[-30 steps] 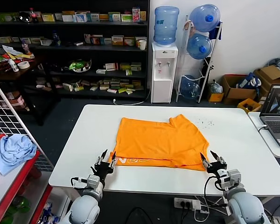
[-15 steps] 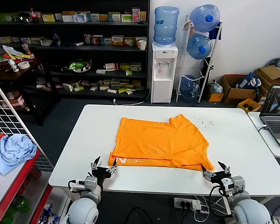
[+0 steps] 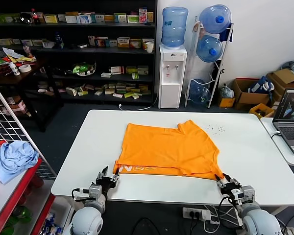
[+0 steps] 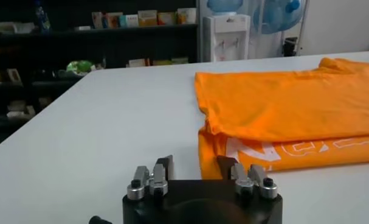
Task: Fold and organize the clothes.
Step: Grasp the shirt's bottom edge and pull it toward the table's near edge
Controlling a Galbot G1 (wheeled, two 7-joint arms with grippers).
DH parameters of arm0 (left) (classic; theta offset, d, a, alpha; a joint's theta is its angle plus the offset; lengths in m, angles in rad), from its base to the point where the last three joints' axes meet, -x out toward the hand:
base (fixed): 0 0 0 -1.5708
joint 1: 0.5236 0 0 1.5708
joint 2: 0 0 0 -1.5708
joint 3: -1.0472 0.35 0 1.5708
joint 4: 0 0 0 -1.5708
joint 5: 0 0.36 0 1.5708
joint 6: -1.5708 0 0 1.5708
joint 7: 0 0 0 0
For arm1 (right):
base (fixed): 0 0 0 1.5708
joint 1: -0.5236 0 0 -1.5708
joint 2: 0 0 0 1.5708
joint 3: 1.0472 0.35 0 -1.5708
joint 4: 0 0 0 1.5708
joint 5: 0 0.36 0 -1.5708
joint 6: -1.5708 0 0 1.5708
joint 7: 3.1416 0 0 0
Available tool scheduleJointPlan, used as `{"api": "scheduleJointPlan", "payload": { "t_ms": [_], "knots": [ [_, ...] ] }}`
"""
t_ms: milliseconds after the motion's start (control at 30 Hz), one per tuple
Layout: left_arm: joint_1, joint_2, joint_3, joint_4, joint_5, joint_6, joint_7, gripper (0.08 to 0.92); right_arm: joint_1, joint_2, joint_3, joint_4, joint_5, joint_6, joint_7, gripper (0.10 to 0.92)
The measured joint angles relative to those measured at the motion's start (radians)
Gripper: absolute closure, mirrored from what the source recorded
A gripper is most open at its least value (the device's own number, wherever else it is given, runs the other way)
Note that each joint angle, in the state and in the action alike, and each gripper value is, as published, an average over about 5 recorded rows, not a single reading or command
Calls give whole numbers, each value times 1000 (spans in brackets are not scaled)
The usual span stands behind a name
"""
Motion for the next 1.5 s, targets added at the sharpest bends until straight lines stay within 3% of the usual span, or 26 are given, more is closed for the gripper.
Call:
{"api": "scheduleJointPlan", "payload": {
  "t_ms": [200, 433, 900, 1033, 1500],
  "knots": [
    [9, 0, 0, -1, 1, 4, 4, 695, -9, -9, 2, 3, 2, -6, 6, 880],
    [34, 19, 2, -33, -5, 23, -6, 882, -38, -26, 2, 36, 7, -22, 19, 897],
    [149, 82, 4, -190, -20, 68, -18, 900, -181, -48, 24, 185, 8, -68, 62, 897],
    [184, 99, 1, -231, -22, 85, -15, 855, -220, -49, 33, 226, 6, -86, 74, 856],
    [225, 123, -25, -310, -21, 116, -23, 462, -270, -66, 61, 323, 17, -120, 94, 451]
  ]
}}
